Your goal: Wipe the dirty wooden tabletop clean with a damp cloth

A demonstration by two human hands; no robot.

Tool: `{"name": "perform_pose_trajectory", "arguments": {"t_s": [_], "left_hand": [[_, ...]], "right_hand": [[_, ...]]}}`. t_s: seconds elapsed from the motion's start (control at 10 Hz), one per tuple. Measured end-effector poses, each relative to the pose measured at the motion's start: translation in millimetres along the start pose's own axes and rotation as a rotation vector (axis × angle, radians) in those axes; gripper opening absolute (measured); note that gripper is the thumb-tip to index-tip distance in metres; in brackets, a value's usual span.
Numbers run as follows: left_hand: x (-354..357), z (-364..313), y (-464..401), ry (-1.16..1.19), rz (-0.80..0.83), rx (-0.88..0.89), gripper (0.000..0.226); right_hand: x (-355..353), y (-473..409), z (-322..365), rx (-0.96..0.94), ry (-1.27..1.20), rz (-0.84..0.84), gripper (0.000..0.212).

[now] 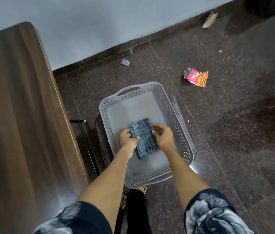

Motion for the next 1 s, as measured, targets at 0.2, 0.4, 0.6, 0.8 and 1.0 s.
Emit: {"name": "perform_pose_trajectory", "arguments": {"t_s": [0.2, 0.4, 0.6, 0.8, 1.0], "left_hand": [[4, 6, -9, -0.022, -0.104, 0.065, 0.031], [12, 11, -3, -0.161, -0.223, 0.238, 0.045], [-7, 22, 33, -0.432, -0.206, 0.27, 0.055], [-26, 25, 71, -0.571, -0.141, 0.339, 0.059], [-36, -9, 100, -0.798, -0.145, 0.558, 0.059]], "right_hand": [[4, -10, -7, -0.016, 0.061, -0.027, 0.026], [6, -8, -6, -0.114, 0.131, -0.002, 0.038], [8, 23, -13, -0.128, 0.179, -0.02, 0.041], [2, 69, -24, -0.005, 0.395, 0.078, 0.057], [-11, 93, 15, -0.141, 0.56, 0.067, 0.054]]}}
Point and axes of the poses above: each hand's wrist, its own y-axis away from the middle knuckle, its own x-axis out of the palm, z = x × y, the point moved 4 cm from there along -y, towards the middle knuckle, and after that the axes turned 1 degree about -z, right-handed, at the moved point
